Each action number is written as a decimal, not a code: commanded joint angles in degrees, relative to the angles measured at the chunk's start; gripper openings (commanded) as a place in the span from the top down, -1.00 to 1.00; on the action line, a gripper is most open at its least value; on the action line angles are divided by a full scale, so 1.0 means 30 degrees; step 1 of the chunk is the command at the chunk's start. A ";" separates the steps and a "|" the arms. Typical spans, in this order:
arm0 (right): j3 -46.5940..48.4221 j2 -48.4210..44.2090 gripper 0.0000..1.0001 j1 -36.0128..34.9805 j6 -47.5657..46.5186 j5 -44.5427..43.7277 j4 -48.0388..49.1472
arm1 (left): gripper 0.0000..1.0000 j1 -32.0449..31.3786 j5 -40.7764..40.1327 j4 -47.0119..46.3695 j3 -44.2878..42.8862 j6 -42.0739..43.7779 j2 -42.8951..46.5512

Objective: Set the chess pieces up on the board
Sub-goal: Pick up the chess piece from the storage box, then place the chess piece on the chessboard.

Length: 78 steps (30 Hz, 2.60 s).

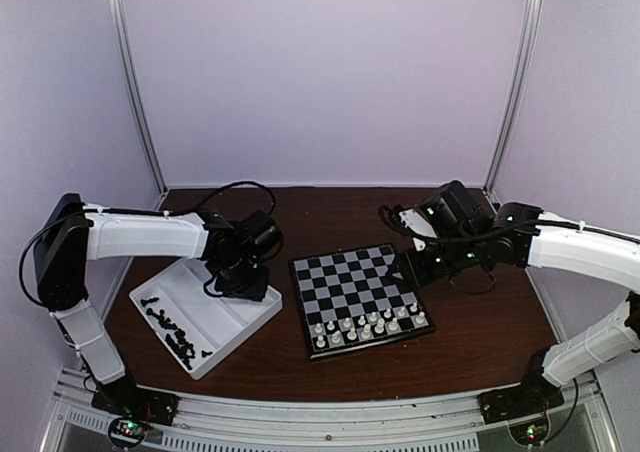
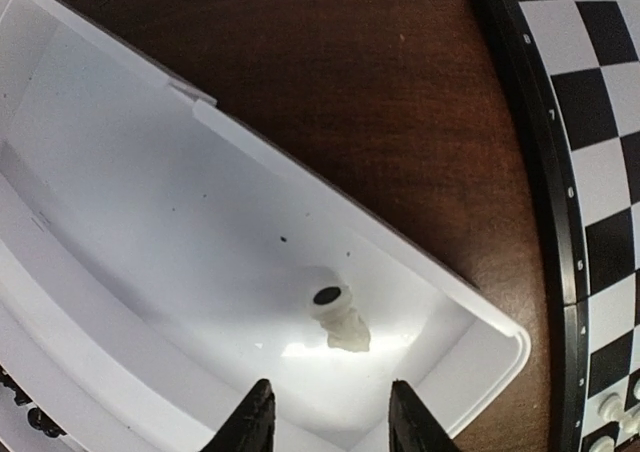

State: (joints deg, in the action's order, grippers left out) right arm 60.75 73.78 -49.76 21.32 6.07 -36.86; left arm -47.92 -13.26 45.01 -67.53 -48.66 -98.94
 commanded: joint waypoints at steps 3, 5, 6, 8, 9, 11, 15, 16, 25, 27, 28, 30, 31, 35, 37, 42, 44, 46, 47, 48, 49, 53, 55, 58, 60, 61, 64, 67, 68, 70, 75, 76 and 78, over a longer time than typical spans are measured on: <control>-0.0167 -0.0565 0.19 -0.0084 -0.0015 -0.0158 0.0523 | 0.20 0.0825 0.0076 -0.2021 0.0127 -0.1471 -0.0970; -0.0207 -0.0598 0.19 -0.0068 -0.0061 -0.0172 0.0587 | 0.20 0.0981 0.0439 -0.2725 0.0333 -0.1642 -0.1249; -0.0233 -0.0606 0.19 -0.0082 -0.0070 -0.0186 0.0618 | 0.20 0.1022 0.0589 -0.2978 0.0379 -0.1700 -0.1421; -0.0241 -0.0571 0.19 -0.0085 -0.0098 -0.0179 0.0642 | 0.20 0.1089 0.0736 -0.3081 0.0259 -0.1828 -0.1825; -0.0241 -0.0544 0.19 -0.0084 -0.0104 -0.0173 0.0655 | 0.20 0.1116 0.0780 -0.3066 0.0157 -0.1866 -0.2049; -0.0241 -0.0563 0.19 -0.0084 -0.0113 -0.0155 0.0675 | 0.19 0.1162 0.0859 -0.3067 0.0045 -0.2051 -0.2456; -0.0270 -0.0574 0.19 -0.0084 -0.0134 -0.0162 0.0660 | 0.21 0.1179 0.0931 -0.2830 -0.0079 -0.2509 -0.2924; -0.0270 -0.0588 0.19 -0.0092 -0.0142 -0.0156 0.0657 | 0.21 0.1179 0.0896 -0.2731 -0.0042 -0.2727 -0.2949; -0.0169 -0.0423 0.19 -0.0084 -0.0121 0.0102 0.0960 | 0.59 0.1205 0.0865 -0.3027 0.0835 -0.4505 -0.2467; -0.0156 -0.0379 0.19 -0.0084 -0.0105 0.0125 0.1006 | 0.68 0.1195 0.0672 -0.3051 0.1060 -0.4807 -0.2145; -0.0153 -0.0351 0.19 -0.0084 -0.0098 0.0133 0.1044 | 0.72 0.1196 0.0508 -0.3052 0.1191 -0.4970 -0.1969; -0.0131 -0.0286 0.19 -0.0084 -0.0077 0.0249 0.1157 | 0.75 0.1185 0.0228 -0.3058 0.1371 -0.5074 -0.1545; -0.0102 -0.0230 0.19 -0.0084 -0.0061 0.0324 0.1243 | 0.75 0.1205 0.0141 -0.3030 0.1410 -0.5099 -0.1315; -0.0036 0.0127 0.20 -0.0086 0.0166 0.0887 0.2237 | 0.77 0.1193 0.0479 -0.3323 0.1474 -0.5111 -0.0018; -0.0154 0.0386 0.21 -0.0127 0.0632 0.1545 0.3423 | 0.77 0.1180 0.0913 -0.3617 0.1445 -0.5275 0.1100; -0.0691 0.1359 0.23 -0.0959 0.1957 0.1929 0.8283 | 0.76 0.1230 0.0962 -0.4078 0.1470 -0.6158 0.3867; -0.0432 0.2076 0.23 -0.1624 0.2275 0.1577 0.9961 | 0.75 0.1288 0.0859 -0.4221 0.1542 -0.6632 0.4924; 0.0101 0.3063 0.24 -0.2355 0.2616 0.1232 1.1446 | 0.74 0.1346 0.1047 -0.4749 0.1842 -0.7430 0.5881; 0.0300 0.3507 0.24 -0.2628 0.2773 0.1091 1.2098 | 0.74 0.1354 0.1309 -0.5271 0.2091 -0.7803 0.6326; 0.0457 0.3910 0.24 -0.2885 0.2932 0.0956 1.3033 | 0.74 0.1376 0.1712 -0.5874 0.2397 -0.8220 0.6696; 0.0612 0.4275 0.24 -0.3133 0.3076 0.0793 1.3794 | 0.74 0.1387 0.2088 -0.6510 0.2651 -0.8631 0.7039; 0.1459 0.5774 0.26 -0.4092 0.3399 -0.0560 1.5472 | 0.74 0.1406 0.3270 -0.8091 0.3319 -1.0049 0.7929; 0.1601 0.6456 0.26 -0.4281 0.3958 -0.0827 1.6498 | 0.74 0.1404 0.3500 -0.8324 0.3456 -1.0550 0.8297; 0.1916 0.7459 0.26 -0.4397 0.4426 -0.0880 1.7643 | 0.74 0.1384 0.3656 -0.8763 0.3877 -1.1290 0.8859; 0.2349 0.8020 0.25 -0.4469 0.4331 -0.1027 1.7854 | 0.74 0.1393 0.3685 -0.9102 0.4257 -1.1725 0.9247; 0.2614 0.8305 0.24 -0.4477 0.4320 -0.1088 1.7865 | 0.75 0.1389 0.3679 -0.9188 0.4407 -1.1910 0.9372; 0.3440 0.9175 0.23 -0.4502 0.4418 -0.1135 1.7908 | 0.74 0.1392 0.3880 -0.9345 0.4617 -1.2163 0.9667; 0.4338 0.9964 0.22 -0.4512 0.4597 -0.0873 1.8111 | 0.74 0.1402 0.4001 -0.9327 0.4735 -1.2215 0.9851; 0.4594 1.0207 0.22 -0.4528 0.4698 -0.0780 1.8179 | 0.75 0.1390 0.4044 -0.9377 0.4800 -1.2287 0.9902; 0.5102 1.0701 0.22 -0.4519 0.4812 -0.0567 1.8176 | 0.74 0.1396 0.4105 -0.9724 0.5068 -1.2431 1.0025; 0.5642 1.1370 0.26 -0.4530 0.5101 -0.0322 1.8352 | 0.74 0.1384 0.4154 -0.9947 0.5447 -1.2705 1.0260; 0.5647 1.1447 0.27 -0.4518 0.5109 -0.0289 1.8352 | 0.74 0.1406 0.4140 -0.9971 0.5497 -1.2736 1.0290; 0.5598 1.1446 0.27 -0.4528 0.5226 -0.0228 1.8351 | 0.74 0.1398 0.4100 -0.9992 0.5544 -1.2753 1.0436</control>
State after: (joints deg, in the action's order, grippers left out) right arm 76.36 107.33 -63.02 35.92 4.64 16.58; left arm -44.18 -1.26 17.98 -51.48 -86.02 -69.30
